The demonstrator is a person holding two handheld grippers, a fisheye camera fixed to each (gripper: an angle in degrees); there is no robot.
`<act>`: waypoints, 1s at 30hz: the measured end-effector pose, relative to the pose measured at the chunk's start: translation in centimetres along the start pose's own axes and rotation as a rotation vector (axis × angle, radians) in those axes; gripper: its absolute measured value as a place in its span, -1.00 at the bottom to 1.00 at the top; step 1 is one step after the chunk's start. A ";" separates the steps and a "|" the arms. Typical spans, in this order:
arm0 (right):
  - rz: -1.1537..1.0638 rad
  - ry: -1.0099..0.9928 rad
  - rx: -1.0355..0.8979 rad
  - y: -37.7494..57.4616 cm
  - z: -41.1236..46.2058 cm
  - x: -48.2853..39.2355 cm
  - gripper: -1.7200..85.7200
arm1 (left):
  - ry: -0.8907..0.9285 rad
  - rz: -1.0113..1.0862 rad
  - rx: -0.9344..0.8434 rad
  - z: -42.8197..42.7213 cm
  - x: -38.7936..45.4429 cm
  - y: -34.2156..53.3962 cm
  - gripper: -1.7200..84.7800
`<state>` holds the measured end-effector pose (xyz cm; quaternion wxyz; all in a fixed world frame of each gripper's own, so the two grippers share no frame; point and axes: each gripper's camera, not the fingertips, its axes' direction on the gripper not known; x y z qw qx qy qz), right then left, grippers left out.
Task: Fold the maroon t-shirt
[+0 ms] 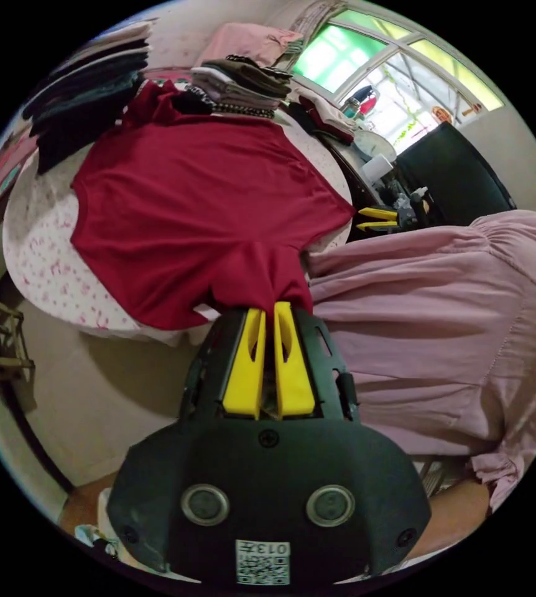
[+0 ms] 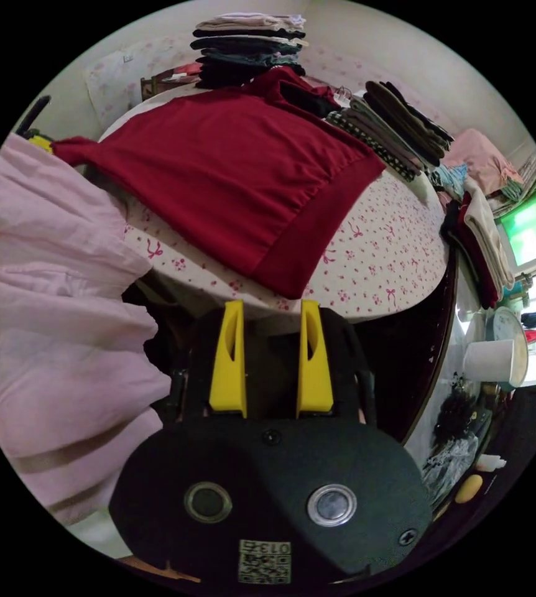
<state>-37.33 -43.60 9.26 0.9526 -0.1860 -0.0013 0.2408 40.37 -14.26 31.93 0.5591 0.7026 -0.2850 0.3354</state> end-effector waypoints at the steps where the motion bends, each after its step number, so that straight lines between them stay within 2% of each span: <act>1: -0.019 0.014 -0.004 -0.3 0.1 -0.4 -0.66 | -0.020 0.023 -0.009 -0.7 0.5 -0.8 -0.94; 11: -0.115 0.126 0.003 -2.7 2.3 -2.9 -0.72 | -0.094 0.062 -0.105 -0.8 2.9 -4.4 -0.93; 16: -0.069 0.139 0.026 -3.9 2.6 -2.2 -0.88 | -0.137 0.050 -0.152 -1.7 3.9 -5.6 -0.94; 26: 0.106 0.078 0.190 -9.6 0.0 3.2 -0.92 | -0.301 0.114 -0.225 -6.6 3.7 -14.6 -0.94; 30: 0.151 0.004 0.151 -15.0 2.7 6.5 -0.93 | -0.288 0.113 -0.298 -5.3 0.5 -19.0 -0.95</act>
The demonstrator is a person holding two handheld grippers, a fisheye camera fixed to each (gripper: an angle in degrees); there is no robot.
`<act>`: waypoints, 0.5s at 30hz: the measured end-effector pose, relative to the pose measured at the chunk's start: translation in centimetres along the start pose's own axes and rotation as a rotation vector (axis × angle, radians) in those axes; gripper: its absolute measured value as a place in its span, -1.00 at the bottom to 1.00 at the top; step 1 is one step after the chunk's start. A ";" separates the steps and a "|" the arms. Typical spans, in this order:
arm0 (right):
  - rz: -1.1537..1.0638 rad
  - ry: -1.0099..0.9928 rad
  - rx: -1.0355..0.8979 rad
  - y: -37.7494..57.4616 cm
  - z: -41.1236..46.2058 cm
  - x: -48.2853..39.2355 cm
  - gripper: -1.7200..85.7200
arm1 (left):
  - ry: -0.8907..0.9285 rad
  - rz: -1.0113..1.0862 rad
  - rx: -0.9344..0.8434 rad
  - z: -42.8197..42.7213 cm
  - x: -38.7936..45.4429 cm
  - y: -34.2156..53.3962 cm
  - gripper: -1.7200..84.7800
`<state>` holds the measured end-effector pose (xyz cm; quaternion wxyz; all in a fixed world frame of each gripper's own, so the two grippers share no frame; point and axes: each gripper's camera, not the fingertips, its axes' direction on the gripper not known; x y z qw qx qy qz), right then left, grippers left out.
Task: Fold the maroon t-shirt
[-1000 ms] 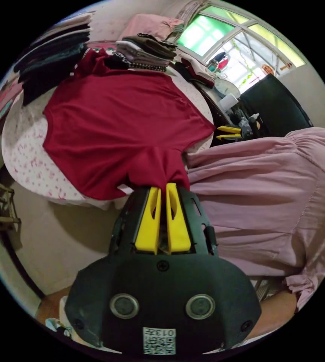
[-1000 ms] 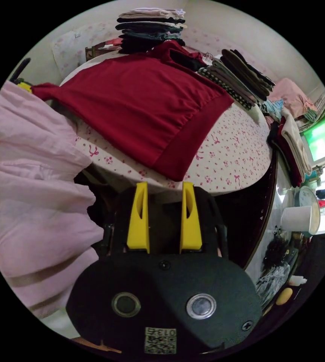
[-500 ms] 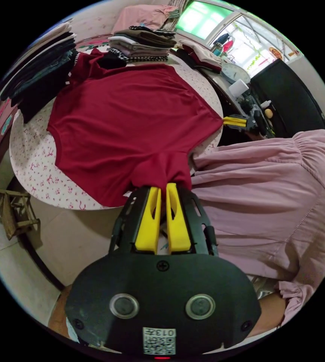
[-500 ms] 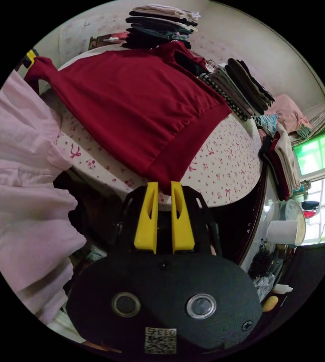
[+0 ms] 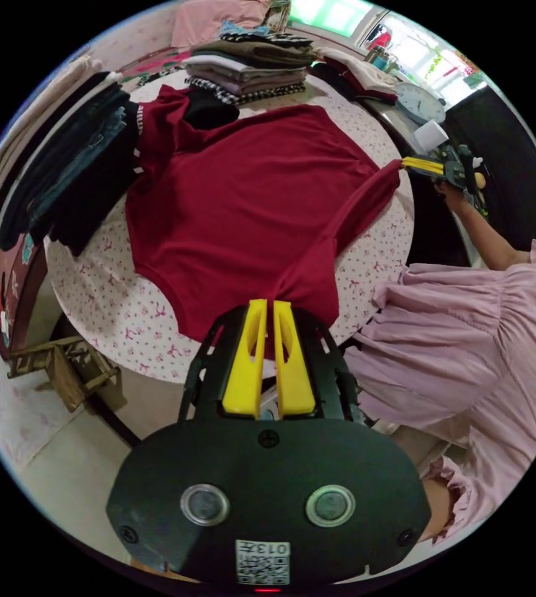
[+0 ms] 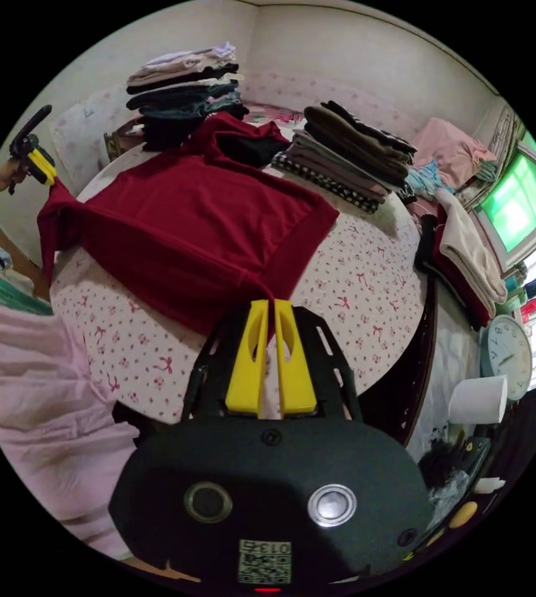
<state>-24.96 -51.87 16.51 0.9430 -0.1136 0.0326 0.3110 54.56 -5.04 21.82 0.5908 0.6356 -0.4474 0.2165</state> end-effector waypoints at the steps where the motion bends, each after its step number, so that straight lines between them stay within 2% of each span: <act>1: 0.005 0.002 -0.023 -1.5 1.4 0.4 -0.93 | 0.016 0.002 -0.026 0.8 -1.1 -1.4 -0.95; 7: 0.036 0.010 -0.141 -7.0 8.7 1.1 -0.92 | 0.058 -0.007 -0.136 5.6 -4.9 -6.8 -0.95; 10: 0.060 0.008 -0.205 -8.4 12.2 0.9 -0.88 | 0.081 -0.118 -0.139 9.1 -7.8 -7.4 -0.96; 13: 0.075 0.015 -0.211 -9.2 13.4 0.5 -0.80 | 0.065 -0.317 -0.079 11.1 -10.6 -5.4 -0.96; 15: 0.123 0.056 -0.181 -9.9 12.6 0.5 -0.75 | 0.117 -0.389 0.043 10.0 -11.5 -3.0 -0.96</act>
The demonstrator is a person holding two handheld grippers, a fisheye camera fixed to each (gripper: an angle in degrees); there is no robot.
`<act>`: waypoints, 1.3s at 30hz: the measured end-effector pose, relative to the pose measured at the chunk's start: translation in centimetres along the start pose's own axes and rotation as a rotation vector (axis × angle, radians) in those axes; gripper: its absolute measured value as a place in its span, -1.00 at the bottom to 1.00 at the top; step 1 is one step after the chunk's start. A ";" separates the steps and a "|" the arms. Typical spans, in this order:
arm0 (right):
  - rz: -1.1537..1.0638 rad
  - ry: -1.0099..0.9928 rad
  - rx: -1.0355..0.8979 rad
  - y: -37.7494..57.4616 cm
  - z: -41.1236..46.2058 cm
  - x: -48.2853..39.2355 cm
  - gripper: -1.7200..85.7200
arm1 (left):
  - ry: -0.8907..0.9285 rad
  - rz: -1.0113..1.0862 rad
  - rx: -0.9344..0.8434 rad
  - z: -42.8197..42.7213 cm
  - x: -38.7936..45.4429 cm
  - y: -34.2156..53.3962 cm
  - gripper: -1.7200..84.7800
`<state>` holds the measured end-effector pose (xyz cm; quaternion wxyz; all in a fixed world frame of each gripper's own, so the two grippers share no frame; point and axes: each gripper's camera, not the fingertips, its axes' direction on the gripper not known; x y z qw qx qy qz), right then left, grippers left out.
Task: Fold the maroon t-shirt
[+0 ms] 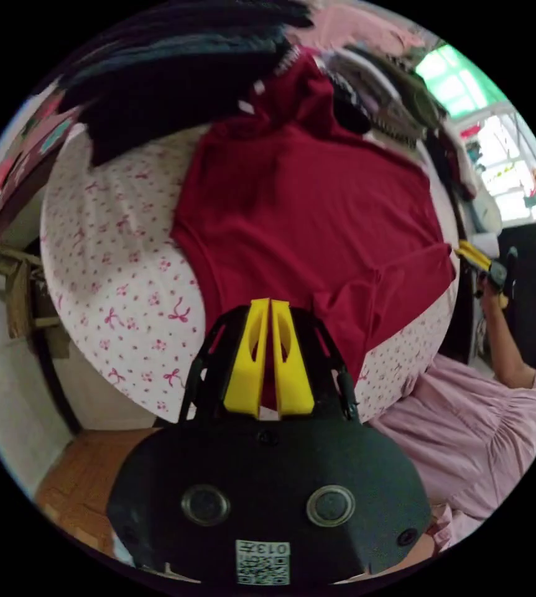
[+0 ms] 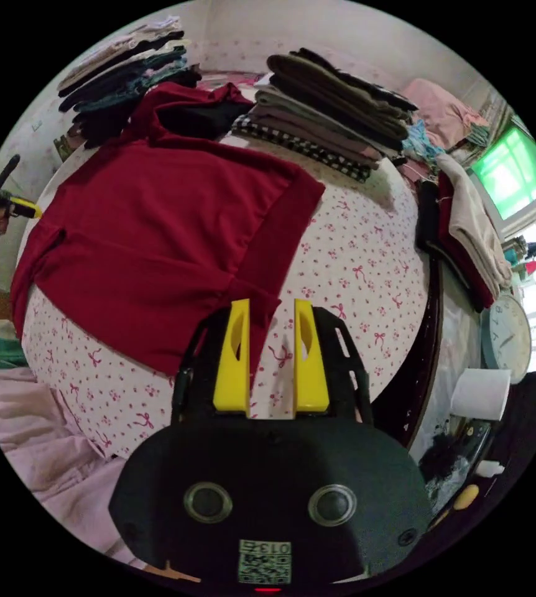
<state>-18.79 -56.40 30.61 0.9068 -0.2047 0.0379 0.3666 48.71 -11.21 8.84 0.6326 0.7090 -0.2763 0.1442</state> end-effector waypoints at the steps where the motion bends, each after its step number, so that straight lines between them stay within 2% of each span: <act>1: 0.027 -0.002 0.029 0.0 -0.9 0.1 -0.75 | 0.025 -0.045 0.089 -1.4 -0.9 1.8 -0.96; 4: -0.005 -0.083 0.142 -0.1 -3.2 -1.6 -0.76 | 0.017 -0.074 0.202 -3.7 -1.8 6.7 -0.97; 9: -0.517 -0.476 0.251 -3.5 -4.6 -17.3 -0.73 | -0.078 -0.011 0.141 -0.8 0.4 12.5 -0.97; 10: -0.583 -0.511 0.262 -3.8 -4.6 -19.5 -0.72 | -0.101 0.015 0.143 0.1 1.3 13.3 -0.97; 12: -0.859 -0.585 0.277 -4.5 -4.5 -28.4 -0.70 | -0.112 0.037 0.142 1.4 2.3 14.0 -0.97; 14: -1.071 -0.589 0.288 -4.4 -4.3 -34.4 -0.68 | -0.115 0.073 0.122 2.8 3.1 14.0 -0.97; 16: -1.314 -0.494 0.276 -3.9 -3.2 -40.9 -0.67 | -0.125 0.093 0.117 3.4 3.2 13.9 -0.97; 20: -1.500 -0.348 0.236 -4.1 0.0 -46.0 -0.75 | -0.133 0.151 0.093 4.1 3.0 13.5 -0.97; 22: -1.540 -0.318 0.117 -5.2 2.6 -47.6 -0.91 | -0.107 0.148 0.099 4.0 2.5 13.4 -0.97; 26: -1.507 -0.427 0.037 -8.0 3.8 -46.8 -0.94 | -0.054 0.157 0.099 3.8 1.2 13.8 -0.97; 28: -1.438 -0.564 0.033 -10.6 3.3 -45.1 -0.95 | -0.038 0.143 0.099 3.6 0.5 14.0 -0.97; 32: -1.199 -0.796 0.145 -18.0 1.5 -37.8 -0.95 | 0.016 0.071 0.167 2.4 -1.6 15.0 -0.97; 34: -1.034 -0.940 0.214 -22.3 1.2 -33.0 -0.95 | 0.067 0.031 0.192 2.1 -2.7 15.4 -0.96; 36: -0.713 -1.060 0.330 -28.0 2.4 -25.7 -0.95 | 0.088 -0.007 0.215 1.7 -3.7 15.8 -0.96; 39: -0.228 -0.964 0.404 -32.6 7.1 -16.3 -0.95 | 0.103 -0.102 0.292 0.8 -5.2 16.8 -0.94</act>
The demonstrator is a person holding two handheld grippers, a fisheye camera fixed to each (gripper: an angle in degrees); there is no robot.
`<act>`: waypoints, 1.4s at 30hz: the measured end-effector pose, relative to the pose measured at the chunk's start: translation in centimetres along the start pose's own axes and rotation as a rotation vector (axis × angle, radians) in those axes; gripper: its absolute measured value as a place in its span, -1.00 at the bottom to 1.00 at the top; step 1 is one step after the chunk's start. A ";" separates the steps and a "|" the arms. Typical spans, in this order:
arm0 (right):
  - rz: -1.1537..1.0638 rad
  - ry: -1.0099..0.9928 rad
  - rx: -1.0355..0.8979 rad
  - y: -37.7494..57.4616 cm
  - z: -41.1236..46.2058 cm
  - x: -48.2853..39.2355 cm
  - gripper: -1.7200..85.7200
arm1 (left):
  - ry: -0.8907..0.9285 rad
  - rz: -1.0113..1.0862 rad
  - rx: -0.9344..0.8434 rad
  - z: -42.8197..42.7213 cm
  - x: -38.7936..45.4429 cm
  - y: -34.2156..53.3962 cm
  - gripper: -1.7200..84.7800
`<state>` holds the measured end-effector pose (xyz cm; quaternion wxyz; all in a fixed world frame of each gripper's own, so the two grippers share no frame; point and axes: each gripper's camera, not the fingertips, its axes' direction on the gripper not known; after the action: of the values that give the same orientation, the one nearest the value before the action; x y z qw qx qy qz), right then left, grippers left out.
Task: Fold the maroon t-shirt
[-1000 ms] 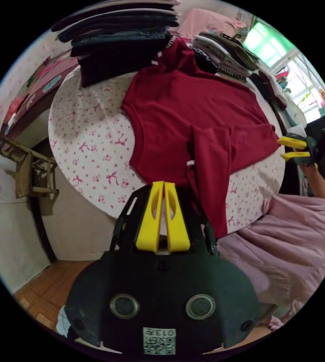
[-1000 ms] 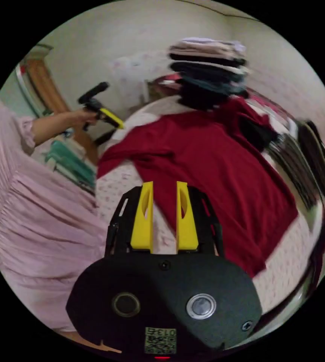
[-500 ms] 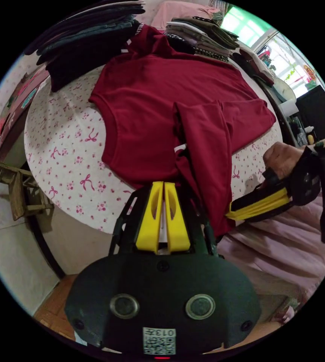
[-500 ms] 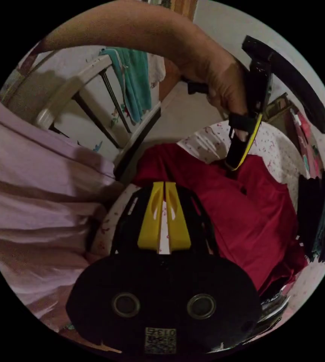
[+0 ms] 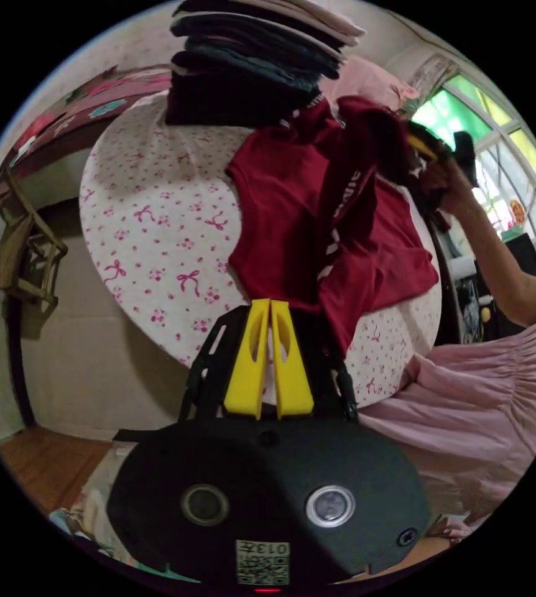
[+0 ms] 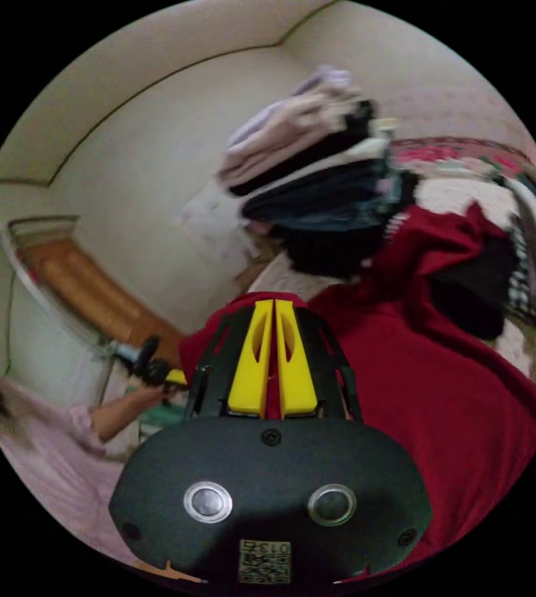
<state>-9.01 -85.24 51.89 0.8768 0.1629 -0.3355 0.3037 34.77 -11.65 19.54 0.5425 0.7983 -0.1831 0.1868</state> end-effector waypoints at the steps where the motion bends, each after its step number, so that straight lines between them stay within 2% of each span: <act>1: 0.056 0.056 0.034 0.2 -0.7 2.0 -0.95 | 0.018 -0.025 0.036 -0.5 -0.4 0.2 -0.93; 2: 0.180 0.160 0.079 0.8 -2.0 5.9 -0.95 | 0.036 -0.033 0.060 -0.9 -0.5 0.4 -0.91; 4: 0.371 0.196 0.102 2.8 -3.8 12.5 -0.95 | 0.060 0.014 0.078 -1.4 0.2 0.7 -0.87; 6: 0.421 0.228 0.054 4.0 -4.3 15.3 -0.95 | 0.064 0.094 0.070 -1.6 1.4 0.9 -0.81; 8: 0.405 0.222 0.010 4.9 -4.4 16.7 -0.95 | 0.030 0.206 0.012 -1.1 3.2 0.8 -0.76; 12: 0.361 0.193 -0.028 5.7 -5.0 18.2 -0.95 | -0.054 0.229 -0.103 0.9 3.7 -0.7 -0.78; 15: 0.270 0.198 0.049 5.1 -7.3 16.9 -0.95 | -0.062 0.259 -0.220 2.3 4.2 -2.7 -0.89; 17: 0.180 0.207 0.124 5.0 -9.5 15.4 -0.95 | -0.137 0.341 -0.220 0.9 6.0 -4.1 -0.92; 19: 0.105 0.225 0.193 5.5 -11.6 14.3 -0.94 | -0.117 0.357 -0.196 -0.7 6.5 -5.1 -0.92; 21: 0.093 0.294 0.222 6.4 -13.1 14.6 -0.94 | -0.105 0.344 -0.199 -1.3 5.9 -6.0 -0.93; 24: 0.226 0.357 0.138 8.1 -12.7 17.8 -0.92 | -0.157 0.249 -0.195 0.1 3.2 -7.3 -0.92; 27: 0.355 0.366 0.053 10.5 -13.3 20.4 -0.89 | -0.016 0.092 -0.218 1.4 0.1 -7.7 -0.90; 29: 0.350 0.346 0.102 12.3 -15.9 20.0 -0.88 | 0.009 0.022 -0.164 -0.1 -0.9 -6.9 -0.89; 32: 0.293 0.430 0.130 15.8 -20.7 17.7 -0.85 | -0.071 -0.097 -0.120 -2.3 -2.1 -5.1 -0.81; 33: 0.270 0.458 0.112 17.6 -22.4 16.6 -0.84 | -0.046 -0.117 -0.109 -2.6 -2.3 -4.7 -0.79; 35: 0.249 0.513 0.078 20.7 -24.7 15.0 -0.82 | 0.158 -0.193 -0.066 -2.8 -2.8 -3.3 -0.74; 37: 0.285 0.591 0.032 25.5 -27.6 13.1 -0.79 | 0.246 -0.223 -0.049 -2.3 -2.6 -2.7 -0.72; 39: 0.340 0.639 -0.007 29.3 -29.4 12.0 -0.79 | 0.243 -0.227 -0.074 -1.3 -2.0 -2.5 -0.70; 42: 0.439 0.726 -0.073 35.1 -31.5 10.5 -0.79 | 0.066 -0.125 -0.133 0.1 0.5 -3.4 -0.71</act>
<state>-9.89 -38.62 39.28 0.8578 -0.0612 -0.0421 0.5085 36.91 -10.57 17.04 0.6107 0.7638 -0.1270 0.1659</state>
